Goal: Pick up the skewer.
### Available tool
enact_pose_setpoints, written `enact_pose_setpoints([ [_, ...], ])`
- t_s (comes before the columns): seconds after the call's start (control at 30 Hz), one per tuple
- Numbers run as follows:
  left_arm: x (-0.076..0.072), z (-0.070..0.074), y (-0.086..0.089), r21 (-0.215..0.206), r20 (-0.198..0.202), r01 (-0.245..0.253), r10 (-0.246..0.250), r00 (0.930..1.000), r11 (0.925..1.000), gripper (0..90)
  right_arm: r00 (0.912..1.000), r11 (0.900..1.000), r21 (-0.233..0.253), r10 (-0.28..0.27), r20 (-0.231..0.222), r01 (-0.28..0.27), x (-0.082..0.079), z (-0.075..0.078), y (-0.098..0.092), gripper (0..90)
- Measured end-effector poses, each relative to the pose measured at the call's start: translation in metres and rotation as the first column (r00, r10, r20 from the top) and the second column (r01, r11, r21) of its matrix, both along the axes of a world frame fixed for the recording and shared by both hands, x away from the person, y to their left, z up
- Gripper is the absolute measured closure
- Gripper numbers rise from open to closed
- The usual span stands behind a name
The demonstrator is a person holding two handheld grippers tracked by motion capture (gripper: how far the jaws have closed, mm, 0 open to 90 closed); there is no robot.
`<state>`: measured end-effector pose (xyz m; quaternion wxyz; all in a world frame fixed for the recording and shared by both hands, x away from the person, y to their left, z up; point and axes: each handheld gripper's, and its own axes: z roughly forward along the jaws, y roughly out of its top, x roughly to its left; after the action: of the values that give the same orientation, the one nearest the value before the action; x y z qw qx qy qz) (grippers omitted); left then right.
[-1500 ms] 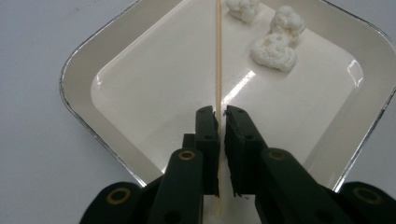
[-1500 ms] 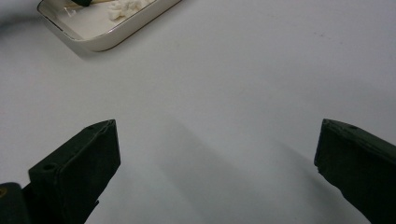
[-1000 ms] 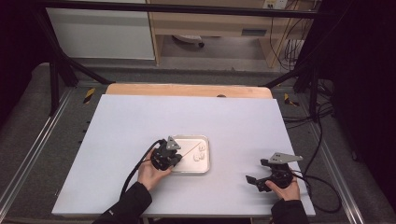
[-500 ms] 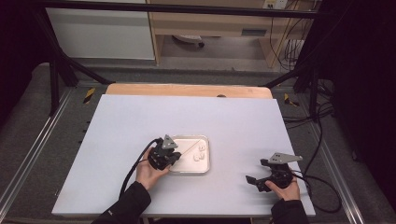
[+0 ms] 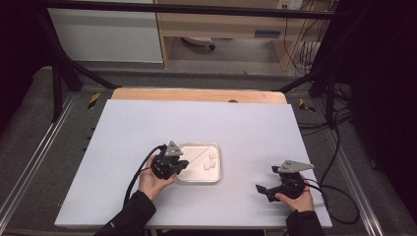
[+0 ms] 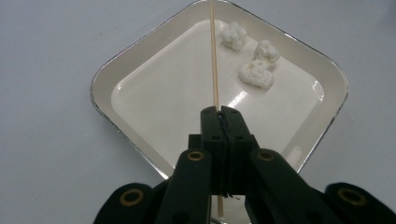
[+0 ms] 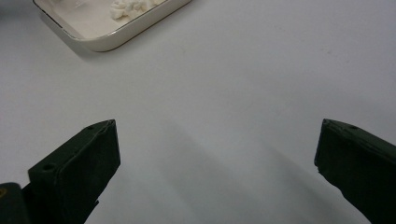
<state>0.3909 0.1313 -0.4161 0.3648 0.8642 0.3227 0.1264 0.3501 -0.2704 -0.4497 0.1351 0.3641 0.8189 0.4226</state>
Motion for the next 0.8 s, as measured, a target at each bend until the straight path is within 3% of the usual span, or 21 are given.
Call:
enact_pose_setpoints([
  [0.43, -0.009, 0.01, 0.004, 0.005, -0.005, 0.037, -0.037, 0.9993, 0.9993, 89.1, 0.9978, 0.994, -0.105, 0.031, 0.058, -0.025, 0.0, 0.007, 0.021, 0.7],
  [0.8, -0.017, 0.021, -0.007, 0.018, 0.003, 0.092, -0.092, 0.9957, 0.9956, 89.1, 0.9888, 0.98, -0.188, 0.093, 0.117, -0.069, -0.004, 0.015, 0.037, 0.8],
])
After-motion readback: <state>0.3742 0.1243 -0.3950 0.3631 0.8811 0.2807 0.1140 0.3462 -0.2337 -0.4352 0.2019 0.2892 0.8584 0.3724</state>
